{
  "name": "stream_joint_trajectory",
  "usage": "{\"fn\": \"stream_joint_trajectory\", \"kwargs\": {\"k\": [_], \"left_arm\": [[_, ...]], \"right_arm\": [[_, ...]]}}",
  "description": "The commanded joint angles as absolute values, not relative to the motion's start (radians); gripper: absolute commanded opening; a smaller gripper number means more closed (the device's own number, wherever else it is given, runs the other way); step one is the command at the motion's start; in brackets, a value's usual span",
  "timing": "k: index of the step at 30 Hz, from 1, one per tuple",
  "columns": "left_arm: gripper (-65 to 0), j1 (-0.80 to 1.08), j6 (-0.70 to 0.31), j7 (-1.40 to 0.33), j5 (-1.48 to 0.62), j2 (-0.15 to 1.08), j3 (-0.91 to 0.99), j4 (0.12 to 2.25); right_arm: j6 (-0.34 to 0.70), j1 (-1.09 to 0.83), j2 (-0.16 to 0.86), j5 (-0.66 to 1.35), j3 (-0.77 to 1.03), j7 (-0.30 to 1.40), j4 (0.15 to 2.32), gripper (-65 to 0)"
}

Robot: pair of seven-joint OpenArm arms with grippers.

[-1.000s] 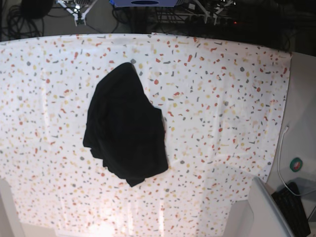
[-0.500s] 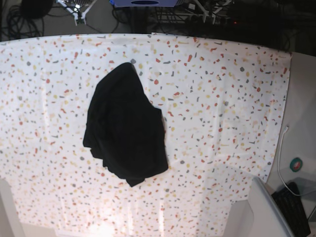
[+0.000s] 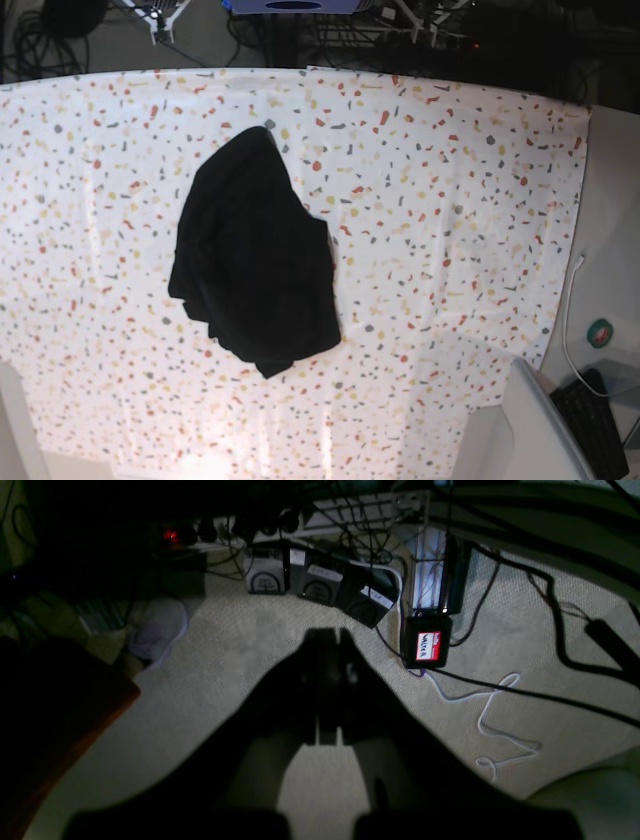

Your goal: Layout the t-shirt on the table in an organized manner, then fold the t-shirt properly

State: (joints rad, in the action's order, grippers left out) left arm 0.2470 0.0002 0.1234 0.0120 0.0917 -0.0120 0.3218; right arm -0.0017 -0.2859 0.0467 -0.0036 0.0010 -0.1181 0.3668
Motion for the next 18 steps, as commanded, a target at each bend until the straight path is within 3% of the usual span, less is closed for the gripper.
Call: {"fn": "stream_joint_trajectory", "kwargs": {"k": [1,8,18], "left_arm": [[-65.0,0.295,0.005,0.128,0.005,0.119,-0.012,0.367],[-65.0,0.588,0.004,0.128,0.001,0.186,-0.002,0.826],[-65.0,0.960,0.004,0.128,-0.001,0.295,0.010,1.369]], "right_arm": [[-0.007,-0.346,0.059,0.002,0.004,-0.114,0.426,-65.0],[-0.005,-0.639,0.051,0.002,0.140,0.101,0.958,-65.0],[-0.005,-0.892,0.008,0.002,0.245,0.252,1.449,-65.0]]}}
